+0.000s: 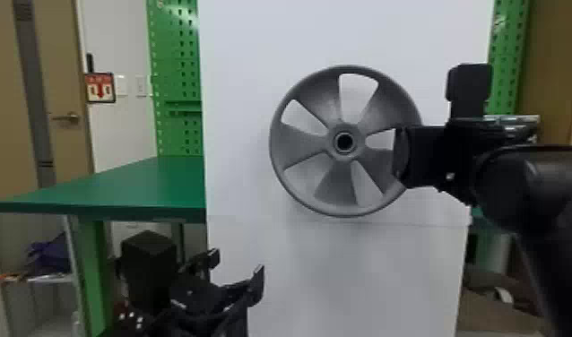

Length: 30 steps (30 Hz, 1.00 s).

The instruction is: Hold the wheel and insert it

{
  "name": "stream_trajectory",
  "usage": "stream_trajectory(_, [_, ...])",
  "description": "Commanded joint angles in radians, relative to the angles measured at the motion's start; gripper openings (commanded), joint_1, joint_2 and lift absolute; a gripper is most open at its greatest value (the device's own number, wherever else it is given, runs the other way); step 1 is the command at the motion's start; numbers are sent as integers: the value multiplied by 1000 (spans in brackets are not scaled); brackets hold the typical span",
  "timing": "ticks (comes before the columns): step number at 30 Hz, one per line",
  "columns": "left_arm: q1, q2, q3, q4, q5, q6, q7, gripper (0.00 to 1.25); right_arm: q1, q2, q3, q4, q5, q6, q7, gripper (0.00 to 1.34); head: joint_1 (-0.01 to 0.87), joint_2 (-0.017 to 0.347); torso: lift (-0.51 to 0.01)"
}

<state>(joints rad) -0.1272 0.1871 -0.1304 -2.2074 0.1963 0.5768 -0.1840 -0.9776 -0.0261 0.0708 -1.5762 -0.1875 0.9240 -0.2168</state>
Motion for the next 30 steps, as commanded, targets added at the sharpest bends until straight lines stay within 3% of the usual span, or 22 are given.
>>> stream_trajectory(1, [0,0,0,0,0,0,0,833,2,0,0,1,-1,-1,1,1108,181,98,-494])
stream_trajectory(9, [3,2,2,0,0,0,0,833,11,2,0,-5,-15,-1,1,1108,181,98,-494])
stream_trajectory(15, [6,0,5,0,0,0,0,833,33,5,0,-53,-29,6,1,1108,181,98,-494])
stream_trajectory(22, [9,0,6,0,0,0,0,833,63,6,-5,-143,-46,46,1,1108,181,98,-494])
stream_trajectory(30, [12,0,12,-2,5,0,0,833,155,3,-16,-304,-64,98,1,1106,181,98,-494])
